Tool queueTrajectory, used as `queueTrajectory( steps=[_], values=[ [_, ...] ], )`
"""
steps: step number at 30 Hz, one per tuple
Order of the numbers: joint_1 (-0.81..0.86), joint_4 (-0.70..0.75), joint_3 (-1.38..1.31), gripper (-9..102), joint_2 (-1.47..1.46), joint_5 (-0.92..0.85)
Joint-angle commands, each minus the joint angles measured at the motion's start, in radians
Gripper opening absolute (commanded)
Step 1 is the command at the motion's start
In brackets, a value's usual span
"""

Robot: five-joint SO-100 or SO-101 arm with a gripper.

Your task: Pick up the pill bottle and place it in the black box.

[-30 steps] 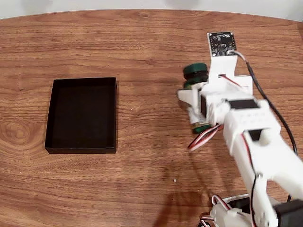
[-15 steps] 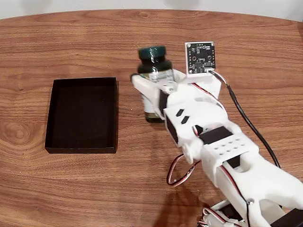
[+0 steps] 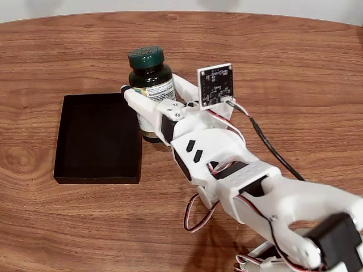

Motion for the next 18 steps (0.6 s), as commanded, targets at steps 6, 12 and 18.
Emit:
queueTrajectory(
  steps=[6, 12, 18],
  values=[
    [-0.071, -0.278, -0.12, 0, -0.166, 0.02],
    [-0.124, -0.407, -0.183, 0, -0.291, 0.051],
    [-0.181, -0.482, -0.232, 0, -0.325, 0.057]
  ],
)
